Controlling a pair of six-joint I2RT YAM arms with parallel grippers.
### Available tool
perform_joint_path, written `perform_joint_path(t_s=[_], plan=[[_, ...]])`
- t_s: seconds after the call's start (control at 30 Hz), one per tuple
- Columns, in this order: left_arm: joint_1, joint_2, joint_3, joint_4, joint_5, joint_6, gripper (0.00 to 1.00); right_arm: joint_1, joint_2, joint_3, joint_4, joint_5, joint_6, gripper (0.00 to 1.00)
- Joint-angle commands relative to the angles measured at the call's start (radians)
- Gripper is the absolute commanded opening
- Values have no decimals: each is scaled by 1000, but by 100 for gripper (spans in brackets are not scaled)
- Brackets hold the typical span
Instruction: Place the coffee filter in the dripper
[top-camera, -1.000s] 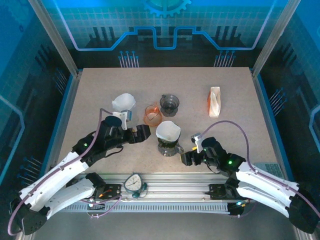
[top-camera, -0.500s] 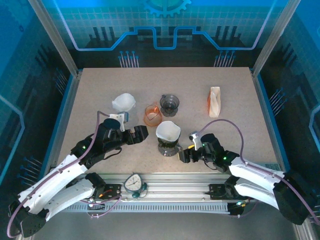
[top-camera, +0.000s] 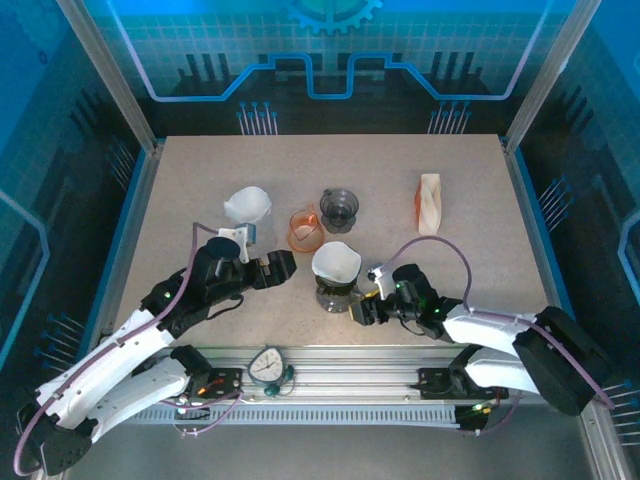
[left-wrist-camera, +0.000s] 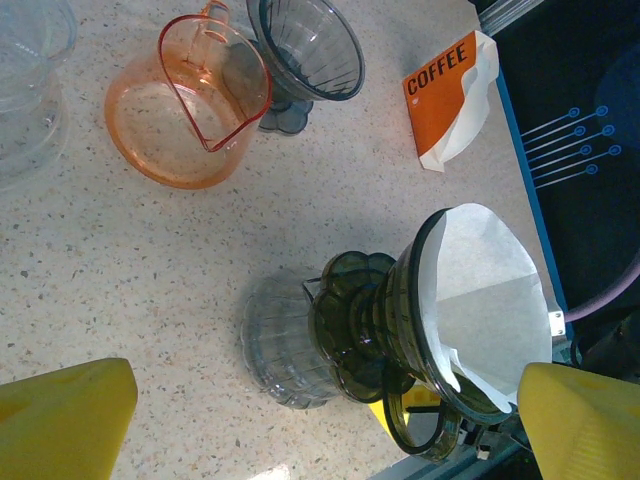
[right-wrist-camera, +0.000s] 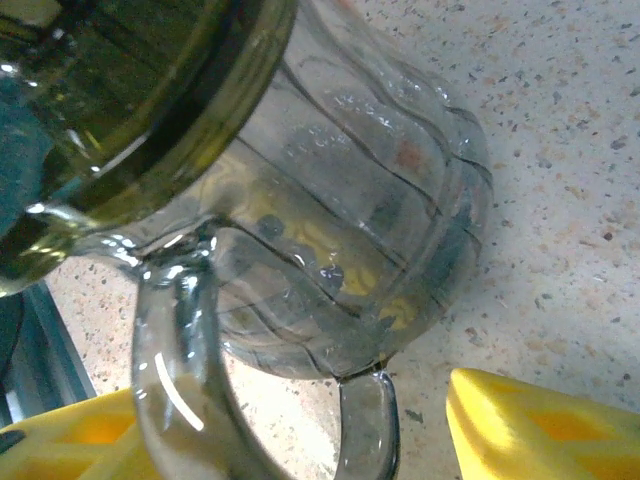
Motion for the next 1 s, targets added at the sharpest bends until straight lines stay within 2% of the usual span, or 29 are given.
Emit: perform_joint_path(t_s=[0.0, 0.23, 0.6, 0.97], plan=[[6, -17, 2, -10, -8, -3, 99, -4, 26, 27, 84, -14, -28, 63], [5, -41, 24, -25, -8, 18, 99, 16, 86, 52, 109, -29, -63, 59], [5, -57, 55, -30, 10, 43, 99, 67, 146, 98, 107, 14, -104, 55], [5, -120, 71, -67, -6, 48, 99, 115, 303, 208, 171, 40, -81, 53]])
